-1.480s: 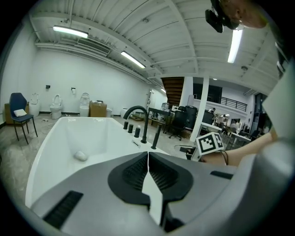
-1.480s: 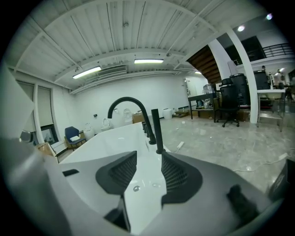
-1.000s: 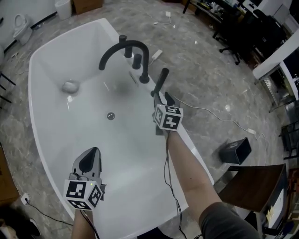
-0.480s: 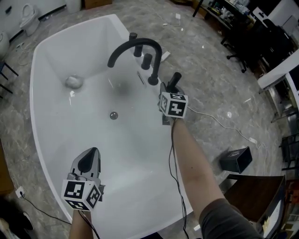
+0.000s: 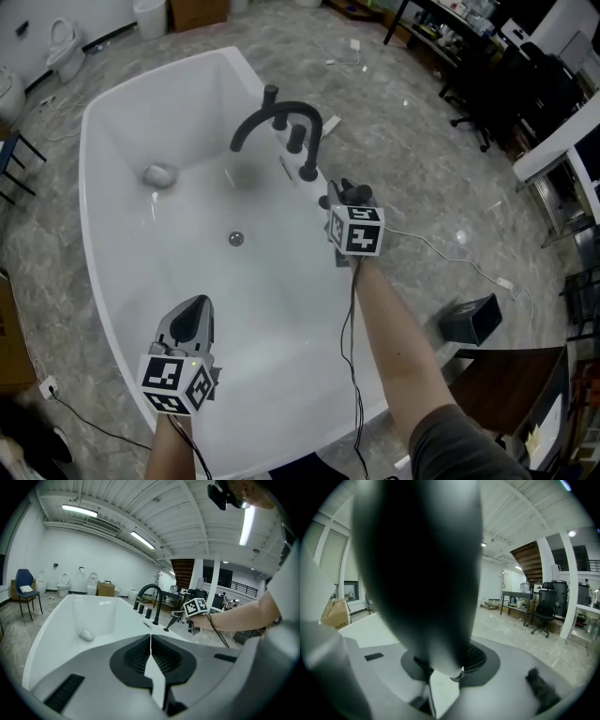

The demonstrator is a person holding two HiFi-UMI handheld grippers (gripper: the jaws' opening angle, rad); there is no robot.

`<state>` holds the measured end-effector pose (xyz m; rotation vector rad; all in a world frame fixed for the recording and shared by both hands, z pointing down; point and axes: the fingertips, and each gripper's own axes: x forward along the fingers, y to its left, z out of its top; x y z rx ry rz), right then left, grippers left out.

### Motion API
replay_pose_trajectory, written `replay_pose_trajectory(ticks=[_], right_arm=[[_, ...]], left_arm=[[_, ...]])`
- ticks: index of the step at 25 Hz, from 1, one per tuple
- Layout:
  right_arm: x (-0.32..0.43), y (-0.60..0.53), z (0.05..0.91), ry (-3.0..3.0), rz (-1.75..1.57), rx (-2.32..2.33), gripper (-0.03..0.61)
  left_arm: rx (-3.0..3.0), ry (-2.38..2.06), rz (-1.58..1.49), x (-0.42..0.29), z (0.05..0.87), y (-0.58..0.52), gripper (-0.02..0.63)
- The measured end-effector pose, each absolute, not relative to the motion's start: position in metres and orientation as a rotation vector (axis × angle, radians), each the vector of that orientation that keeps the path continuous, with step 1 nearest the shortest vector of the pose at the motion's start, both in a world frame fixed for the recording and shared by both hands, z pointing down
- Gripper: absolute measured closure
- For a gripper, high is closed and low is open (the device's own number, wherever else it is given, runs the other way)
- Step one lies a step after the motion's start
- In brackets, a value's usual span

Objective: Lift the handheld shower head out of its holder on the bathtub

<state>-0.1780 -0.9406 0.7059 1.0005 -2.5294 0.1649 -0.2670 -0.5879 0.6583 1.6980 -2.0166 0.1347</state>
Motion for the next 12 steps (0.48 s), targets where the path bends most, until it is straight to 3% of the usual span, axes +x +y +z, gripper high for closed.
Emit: replay_pose_trajectory(ticks=[12], right_arm=[[-0.143, -0.779, 0.522, -2.662, 0.175, 1.043, 0.469]], left_arm=[[1.848, -1.918, 0.082, -0.239, 0.545, -0.492, 0.598]])
